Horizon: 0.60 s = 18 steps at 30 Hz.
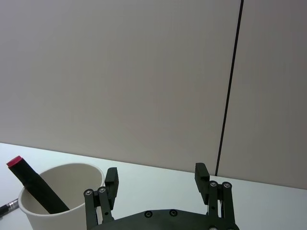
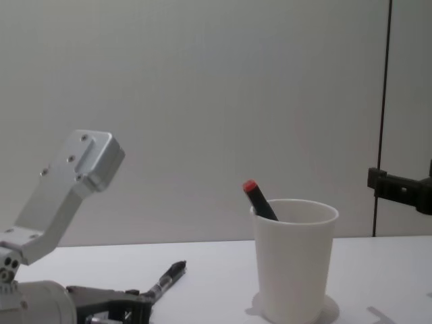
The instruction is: Place the pen into the pen holder.
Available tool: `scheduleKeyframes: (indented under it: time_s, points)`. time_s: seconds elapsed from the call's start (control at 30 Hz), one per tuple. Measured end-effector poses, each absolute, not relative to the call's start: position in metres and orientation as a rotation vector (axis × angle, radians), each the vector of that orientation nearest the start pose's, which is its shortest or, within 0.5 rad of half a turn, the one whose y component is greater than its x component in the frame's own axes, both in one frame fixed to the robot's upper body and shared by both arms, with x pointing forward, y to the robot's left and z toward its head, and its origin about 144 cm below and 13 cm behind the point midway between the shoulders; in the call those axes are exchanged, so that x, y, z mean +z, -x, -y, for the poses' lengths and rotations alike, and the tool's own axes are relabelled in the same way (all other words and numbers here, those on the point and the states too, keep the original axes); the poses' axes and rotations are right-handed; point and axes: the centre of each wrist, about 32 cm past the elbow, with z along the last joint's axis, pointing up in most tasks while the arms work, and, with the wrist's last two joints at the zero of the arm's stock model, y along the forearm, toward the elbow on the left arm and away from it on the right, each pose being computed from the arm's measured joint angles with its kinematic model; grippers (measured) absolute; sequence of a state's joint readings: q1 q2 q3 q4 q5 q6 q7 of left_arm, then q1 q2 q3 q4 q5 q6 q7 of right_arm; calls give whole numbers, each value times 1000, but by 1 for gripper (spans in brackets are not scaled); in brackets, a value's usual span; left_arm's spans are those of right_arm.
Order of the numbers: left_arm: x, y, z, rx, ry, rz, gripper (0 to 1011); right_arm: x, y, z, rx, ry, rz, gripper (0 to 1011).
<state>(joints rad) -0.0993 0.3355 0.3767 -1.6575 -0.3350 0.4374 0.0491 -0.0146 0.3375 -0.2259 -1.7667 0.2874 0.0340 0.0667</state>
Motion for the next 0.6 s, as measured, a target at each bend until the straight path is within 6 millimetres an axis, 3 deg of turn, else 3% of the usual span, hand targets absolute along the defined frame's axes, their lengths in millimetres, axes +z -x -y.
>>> scheduleKeyframes:
  time_s: [0.6]
  points:
    - [1183,-469,-213,1314,-226,-68,114,1189,-443,237,-1230,-26,75,1001]
